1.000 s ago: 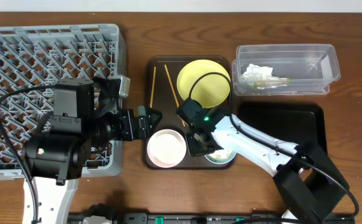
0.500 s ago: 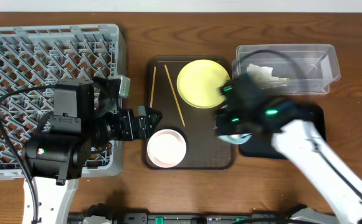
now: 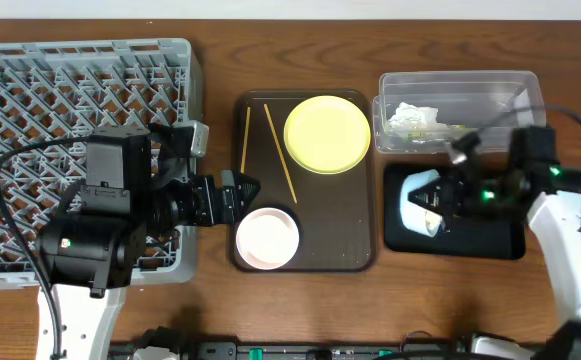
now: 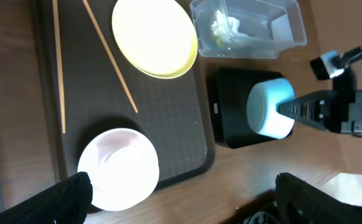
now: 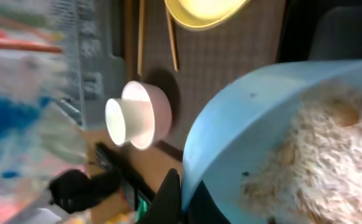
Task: Sort waste into correct bins and load items into the dishwasher
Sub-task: 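Tip the blue bowl over the black tray to pour out rice, then set the empty blue bowl back on the brown tray, then grasp the white cup from the pink bowl with the right gripper, then hand the white cup from the right gripper to the left gripper, then place the white cup upside down in the dish rack with left gripper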
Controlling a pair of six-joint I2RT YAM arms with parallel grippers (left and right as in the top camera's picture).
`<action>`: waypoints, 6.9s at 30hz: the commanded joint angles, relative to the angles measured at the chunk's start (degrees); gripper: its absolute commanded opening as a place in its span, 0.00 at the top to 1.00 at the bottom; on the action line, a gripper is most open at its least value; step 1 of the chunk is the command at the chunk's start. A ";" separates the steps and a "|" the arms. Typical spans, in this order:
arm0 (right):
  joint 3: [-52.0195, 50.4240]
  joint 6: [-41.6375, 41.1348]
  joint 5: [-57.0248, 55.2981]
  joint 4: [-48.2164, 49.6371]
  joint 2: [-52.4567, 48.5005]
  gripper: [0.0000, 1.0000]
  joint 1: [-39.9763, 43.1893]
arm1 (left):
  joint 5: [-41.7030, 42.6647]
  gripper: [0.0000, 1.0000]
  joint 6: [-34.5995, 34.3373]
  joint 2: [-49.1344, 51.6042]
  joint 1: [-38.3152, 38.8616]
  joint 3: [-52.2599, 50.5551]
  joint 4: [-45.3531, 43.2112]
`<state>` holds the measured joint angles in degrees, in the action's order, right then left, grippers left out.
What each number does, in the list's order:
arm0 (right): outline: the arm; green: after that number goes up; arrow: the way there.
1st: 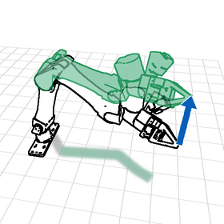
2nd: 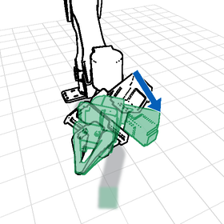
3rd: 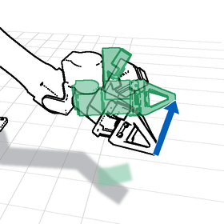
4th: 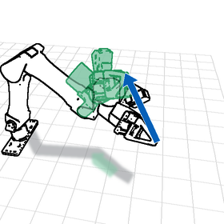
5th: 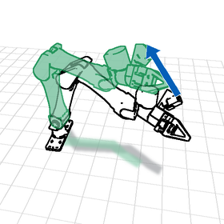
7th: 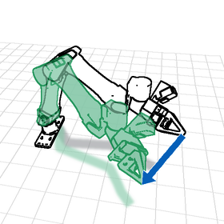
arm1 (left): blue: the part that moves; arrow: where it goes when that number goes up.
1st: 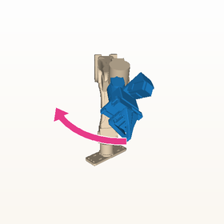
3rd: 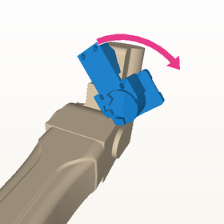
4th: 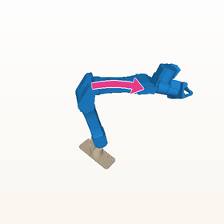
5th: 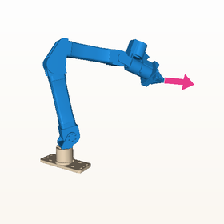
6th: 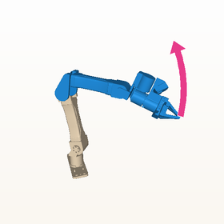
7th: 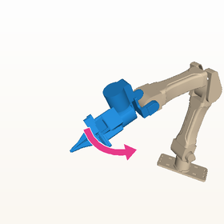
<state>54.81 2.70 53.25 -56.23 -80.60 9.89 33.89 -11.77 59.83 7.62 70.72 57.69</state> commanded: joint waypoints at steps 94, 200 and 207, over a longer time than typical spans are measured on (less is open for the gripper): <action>4.79 -18.71 -48.06 17.68 -2.80 0.49 -53.59 | -0.48 0.06 0.76 -0.35 0.13 1.09 0.13; 20.35 -13.33 9.99 26.69 5.90 0.67 -32.13 | 52.61 0.42 0.35 8.59 1.09 4.15 -9.20; 20.35 -13.35 9.94 26.38 7.67 0.67 -28.22 | 46.25 0.46 0.35 8.57 0.68 4.15 -9.14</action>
<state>74.83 -10.66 63.24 -29.56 -74.50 -20.53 83.96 -11.79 69.28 8.47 74.19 48.77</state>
